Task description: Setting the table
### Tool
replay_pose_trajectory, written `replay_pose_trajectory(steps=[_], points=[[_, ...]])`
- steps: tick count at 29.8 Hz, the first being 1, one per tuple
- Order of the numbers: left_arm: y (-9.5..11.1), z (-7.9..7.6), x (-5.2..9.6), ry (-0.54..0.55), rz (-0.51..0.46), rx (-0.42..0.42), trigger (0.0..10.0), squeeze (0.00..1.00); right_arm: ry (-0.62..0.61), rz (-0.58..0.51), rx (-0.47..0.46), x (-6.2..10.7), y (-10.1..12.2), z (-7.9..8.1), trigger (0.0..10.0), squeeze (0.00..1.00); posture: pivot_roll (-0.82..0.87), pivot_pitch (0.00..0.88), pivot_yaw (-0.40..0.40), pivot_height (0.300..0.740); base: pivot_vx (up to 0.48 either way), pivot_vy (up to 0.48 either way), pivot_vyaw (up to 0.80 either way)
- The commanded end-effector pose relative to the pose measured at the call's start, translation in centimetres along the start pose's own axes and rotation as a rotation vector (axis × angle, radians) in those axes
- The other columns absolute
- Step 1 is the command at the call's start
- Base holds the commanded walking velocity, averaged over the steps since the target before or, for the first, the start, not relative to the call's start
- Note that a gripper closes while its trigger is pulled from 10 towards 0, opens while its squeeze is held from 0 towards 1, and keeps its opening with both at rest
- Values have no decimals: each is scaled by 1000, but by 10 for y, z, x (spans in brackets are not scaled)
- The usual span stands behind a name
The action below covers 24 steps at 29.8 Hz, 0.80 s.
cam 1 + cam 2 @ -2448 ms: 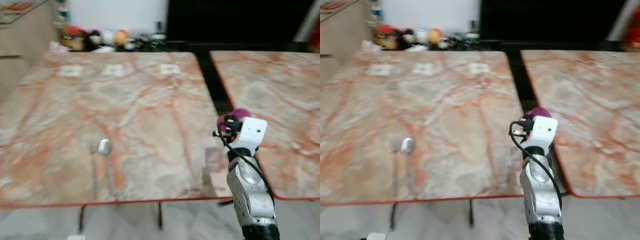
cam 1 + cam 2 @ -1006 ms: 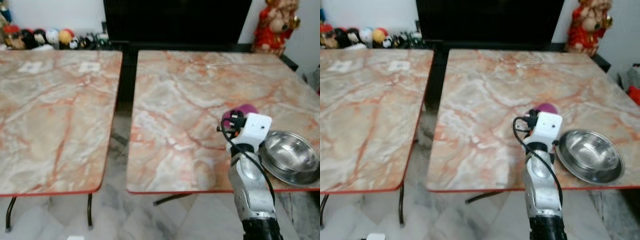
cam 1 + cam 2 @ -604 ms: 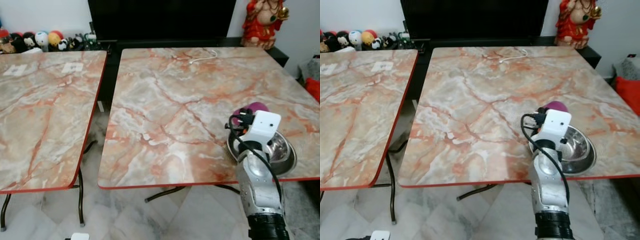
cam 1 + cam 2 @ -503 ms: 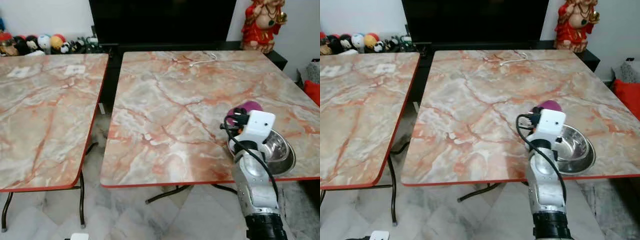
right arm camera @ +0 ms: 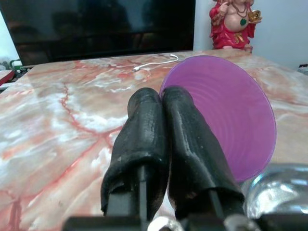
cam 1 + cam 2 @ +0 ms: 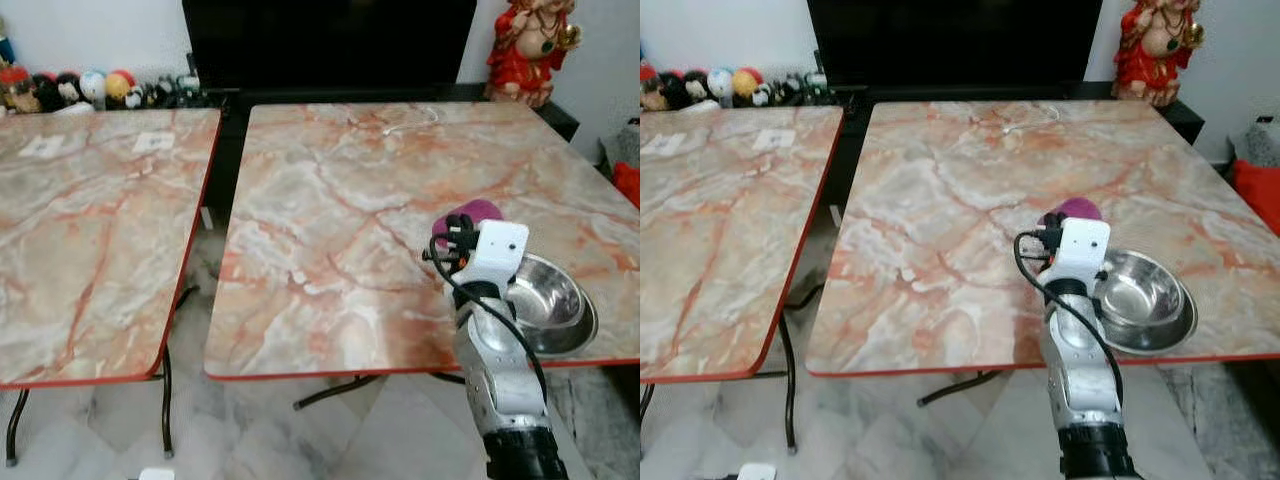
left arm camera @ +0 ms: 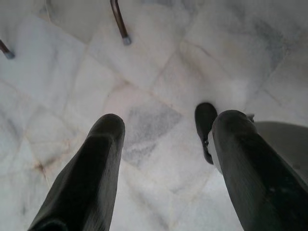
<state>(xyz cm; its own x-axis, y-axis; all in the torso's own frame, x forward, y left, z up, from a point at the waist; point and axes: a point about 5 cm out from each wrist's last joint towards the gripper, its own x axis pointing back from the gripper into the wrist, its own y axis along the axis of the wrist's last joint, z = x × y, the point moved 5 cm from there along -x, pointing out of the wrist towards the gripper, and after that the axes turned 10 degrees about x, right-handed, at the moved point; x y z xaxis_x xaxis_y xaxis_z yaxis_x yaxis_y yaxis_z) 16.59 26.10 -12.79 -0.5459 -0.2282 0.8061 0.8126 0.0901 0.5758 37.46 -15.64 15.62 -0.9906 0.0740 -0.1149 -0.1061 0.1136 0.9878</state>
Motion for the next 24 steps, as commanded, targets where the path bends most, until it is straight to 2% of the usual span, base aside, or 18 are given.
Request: replay_pose_trajectory(steps=[1,13,24], points=[[-2,5,1,7,7,4,10000,0,10,-10,8,1,2,2,10000,0,-96,38,-7,740,300,0,0],[-3,2,1,-4,11,-3,10000,0,14,-1,11,0,2,2,10000,0,-98,37,-7,740,42,0,0],[-3,1,1,-6,13,-6,10000,0,-36,111,75,-8,2,-14,10000,0,-106,34,-3,740,0,0,0]])
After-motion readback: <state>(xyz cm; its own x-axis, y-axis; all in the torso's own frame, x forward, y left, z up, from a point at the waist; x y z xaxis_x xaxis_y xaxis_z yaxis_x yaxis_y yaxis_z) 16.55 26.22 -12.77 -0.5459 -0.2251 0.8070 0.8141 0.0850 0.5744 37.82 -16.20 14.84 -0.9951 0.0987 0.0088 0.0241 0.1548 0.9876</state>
